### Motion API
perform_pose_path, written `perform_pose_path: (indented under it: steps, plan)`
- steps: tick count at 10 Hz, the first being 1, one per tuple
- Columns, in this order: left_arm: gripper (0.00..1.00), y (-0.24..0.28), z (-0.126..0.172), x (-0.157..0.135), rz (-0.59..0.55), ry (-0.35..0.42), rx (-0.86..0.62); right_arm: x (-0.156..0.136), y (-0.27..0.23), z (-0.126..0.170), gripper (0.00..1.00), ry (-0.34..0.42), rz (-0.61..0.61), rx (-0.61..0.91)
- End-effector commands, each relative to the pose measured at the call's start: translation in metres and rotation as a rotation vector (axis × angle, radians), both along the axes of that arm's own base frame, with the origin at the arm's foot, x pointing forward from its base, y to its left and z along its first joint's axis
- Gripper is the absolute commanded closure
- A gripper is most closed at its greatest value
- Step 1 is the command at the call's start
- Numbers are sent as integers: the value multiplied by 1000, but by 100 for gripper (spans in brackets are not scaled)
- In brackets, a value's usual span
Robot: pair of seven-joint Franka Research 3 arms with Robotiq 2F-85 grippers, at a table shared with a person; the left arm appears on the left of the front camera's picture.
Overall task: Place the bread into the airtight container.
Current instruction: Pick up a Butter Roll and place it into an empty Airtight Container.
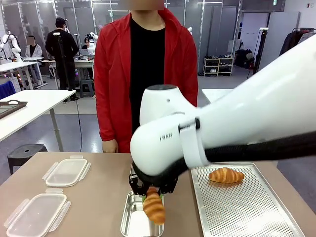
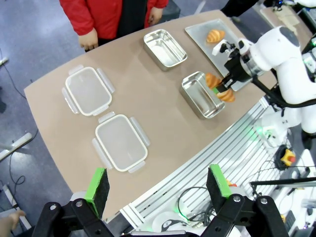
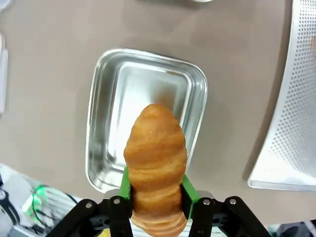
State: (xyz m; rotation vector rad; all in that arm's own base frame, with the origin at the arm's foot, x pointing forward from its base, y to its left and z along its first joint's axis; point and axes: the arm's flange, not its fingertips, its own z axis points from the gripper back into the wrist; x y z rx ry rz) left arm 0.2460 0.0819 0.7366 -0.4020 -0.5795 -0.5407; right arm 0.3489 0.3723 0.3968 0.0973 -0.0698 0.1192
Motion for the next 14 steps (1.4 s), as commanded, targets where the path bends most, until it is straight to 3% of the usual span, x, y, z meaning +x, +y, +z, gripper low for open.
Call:
perform_pose_path:
  steps: [1, 5, 6, 7, 8, 9, 14]
  plan:
    - [0, -1, 1, -1, -18, -5, 1, -3, 21, -21, 57, -89, -95, -20]
    - [0, -1, 1, -1, -18, -5, 1, 7, 42, -44, 57, -56, -128, -33]
    - [0, -1, 1, -1, -18, -5, 1, 9, 43, -47, 50, -55, -142, -16]
    - [0, -1, 1, -1, -18, -5, 1, 9, 44, -49, 25, -56, -146, -19]
    - [0, -1, 1, -1, -18, -5, 1, 9, 47, -51, 8, -55, -147, -23]
    - [0, -1, 1, -1, -18, -5, 1, 9, 48, -53, 0, -52, -147, -26]
    - [0, -1, 1, -1, -18, -5, 1, 6, 45, -55, 0, -41, -152, -38]
